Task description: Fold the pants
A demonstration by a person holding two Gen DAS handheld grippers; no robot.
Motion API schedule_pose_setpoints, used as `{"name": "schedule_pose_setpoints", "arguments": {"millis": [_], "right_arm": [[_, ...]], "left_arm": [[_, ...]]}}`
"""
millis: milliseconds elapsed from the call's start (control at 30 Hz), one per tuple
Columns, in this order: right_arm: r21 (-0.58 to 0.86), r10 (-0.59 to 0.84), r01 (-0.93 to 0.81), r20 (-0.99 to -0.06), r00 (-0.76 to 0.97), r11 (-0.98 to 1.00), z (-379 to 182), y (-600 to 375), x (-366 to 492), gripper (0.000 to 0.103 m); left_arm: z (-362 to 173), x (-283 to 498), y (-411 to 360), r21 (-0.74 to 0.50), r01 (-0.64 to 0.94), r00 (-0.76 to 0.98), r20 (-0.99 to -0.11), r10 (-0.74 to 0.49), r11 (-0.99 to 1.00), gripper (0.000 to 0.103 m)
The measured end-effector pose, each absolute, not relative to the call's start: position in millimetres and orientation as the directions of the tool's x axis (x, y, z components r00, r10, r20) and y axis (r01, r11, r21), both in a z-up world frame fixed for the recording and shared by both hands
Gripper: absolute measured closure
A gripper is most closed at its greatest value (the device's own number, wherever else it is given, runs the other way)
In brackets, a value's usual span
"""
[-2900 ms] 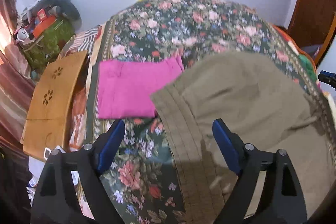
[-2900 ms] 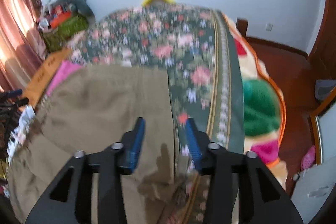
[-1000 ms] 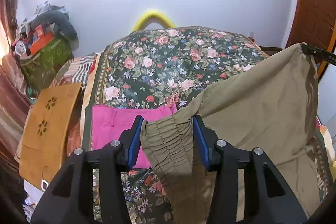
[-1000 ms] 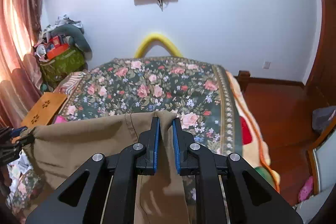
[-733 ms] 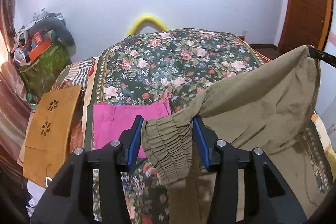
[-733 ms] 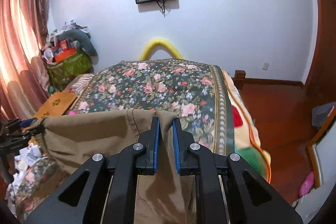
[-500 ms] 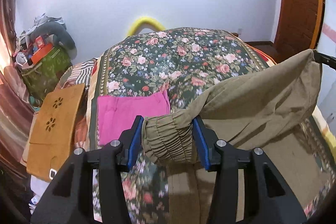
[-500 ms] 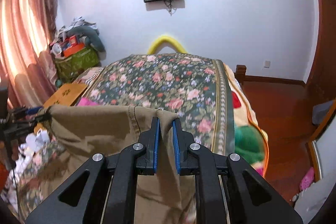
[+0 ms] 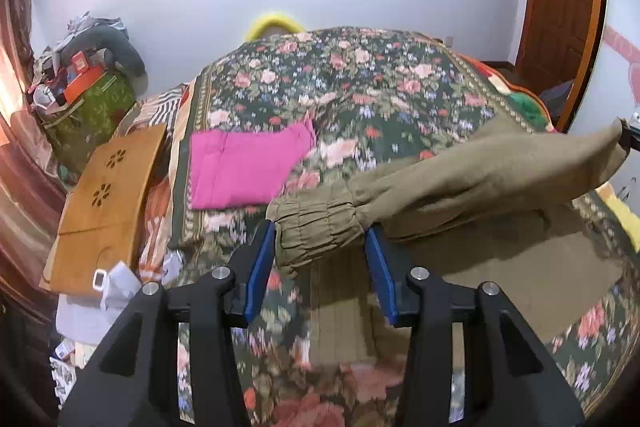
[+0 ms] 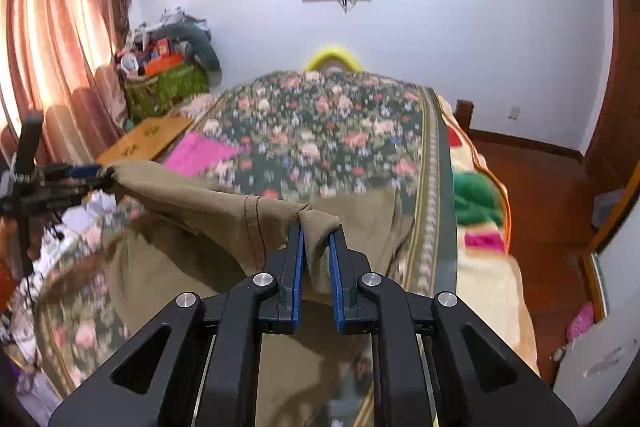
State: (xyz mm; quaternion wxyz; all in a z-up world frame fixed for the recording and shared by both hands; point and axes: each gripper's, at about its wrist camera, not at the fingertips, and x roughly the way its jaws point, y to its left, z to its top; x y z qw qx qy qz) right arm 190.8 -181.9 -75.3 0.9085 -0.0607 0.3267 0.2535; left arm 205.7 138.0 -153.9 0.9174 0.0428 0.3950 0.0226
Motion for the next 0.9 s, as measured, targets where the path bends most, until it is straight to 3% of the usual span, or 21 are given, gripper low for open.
{"name": "schedule_pose_setpoints", "arguments": {"millis": [367, 667, 733, 800, 900], "right_arm": [[0.063, 0.382, -0.5, -0.729, 0.568, 0.864, -136, -182, 152, 0.092], [0.082, 0.368, -0.478, -0.753, 0.545, 0.875, -145, -191, 128, 0.086], [0.086, 0.373, -0.483, -0.755, 0.54, 0.872, -141, -192, 121, 0.083], [0.087, 0.38, -0.486, -0.746, 0.546, 0.87, -137, -192, 116, 0.075], [0.09, 0.4, -0.497, -0.723, 0.564, 0.863, -127, -190, 109, 0.062]], "left_arm": [[-192, 174, 136, 0.08, -0.002, 0.625, -0.778, 0.063, 0.997, 0.058], [-195, 156, 137, 0.089, -0.016, 0.608, -0.79, 0.08, 0.996, 0.058], [-191, 153, 137, 0.109, -0.023, 0.602, -0.792, 0.101, 0.994, 0.054], [-186, 149, 135, 0.13, -0.026, 0.607, -0.786, 0.119, 0.991, 0.037], [-175, 143, 128, 0.156, -0.014, 0.631, -0.765, 0.13, 0.988, 0.021]]}}
